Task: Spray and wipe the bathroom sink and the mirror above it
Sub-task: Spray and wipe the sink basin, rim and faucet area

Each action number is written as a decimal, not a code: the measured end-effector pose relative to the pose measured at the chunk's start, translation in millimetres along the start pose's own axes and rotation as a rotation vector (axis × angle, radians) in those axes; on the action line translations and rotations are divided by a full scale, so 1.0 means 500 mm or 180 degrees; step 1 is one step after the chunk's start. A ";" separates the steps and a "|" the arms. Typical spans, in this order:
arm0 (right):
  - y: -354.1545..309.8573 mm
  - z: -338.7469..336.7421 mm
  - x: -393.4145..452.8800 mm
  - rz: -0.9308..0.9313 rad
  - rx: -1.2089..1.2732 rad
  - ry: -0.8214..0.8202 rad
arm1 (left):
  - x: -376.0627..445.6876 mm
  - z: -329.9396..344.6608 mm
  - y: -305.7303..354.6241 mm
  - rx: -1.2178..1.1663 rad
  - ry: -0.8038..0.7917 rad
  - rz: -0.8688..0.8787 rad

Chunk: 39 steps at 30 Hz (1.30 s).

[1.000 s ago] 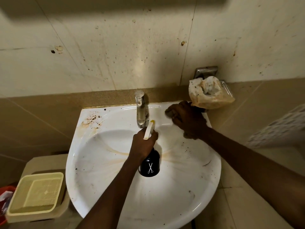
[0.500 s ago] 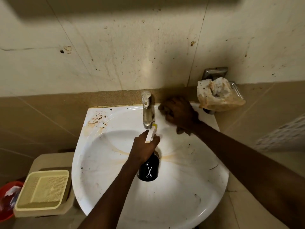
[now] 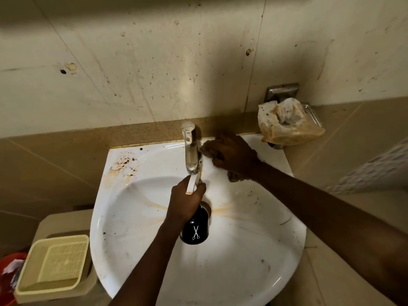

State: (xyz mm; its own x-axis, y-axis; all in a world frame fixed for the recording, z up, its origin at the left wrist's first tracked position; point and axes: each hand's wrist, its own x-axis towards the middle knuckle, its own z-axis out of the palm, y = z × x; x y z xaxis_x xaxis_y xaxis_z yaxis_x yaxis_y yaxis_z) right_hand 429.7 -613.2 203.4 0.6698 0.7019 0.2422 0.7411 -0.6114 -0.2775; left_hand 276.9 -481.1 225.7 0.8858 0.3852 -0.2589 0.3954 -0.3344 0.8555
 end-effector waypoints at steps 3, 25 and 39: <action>-0.019 -0.002 0.037 0.0158 -0.0249 -0.0247 | 0.007 -0.002 0.004 -0.0042 -0.0028 0.0025; -0.004 -0.016 -0.027 -0.1259 -0.0092 -0.0343 | -0.010 -0.003 -0.013 -0.0280 -0.0390 -0.0279; -0.004 -0.025 0.046 -0.0799 0.0028 -0.0282 | -0.005 0.017 0.013 -0.0113 -0.0251 -0.0113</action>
State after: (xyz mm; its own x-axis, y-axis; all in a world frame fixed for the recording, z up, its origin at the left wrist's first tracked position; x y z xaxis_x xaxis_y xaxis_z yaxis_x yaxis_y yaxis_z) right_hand 444.5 -600.6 221.3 0.4582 0.8607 0.2221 0.8827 -0.4113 -0.2272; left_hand 279.5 -491.4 228.3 0.8884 0.3267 -0.3225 0.4191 -0.2904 0.8602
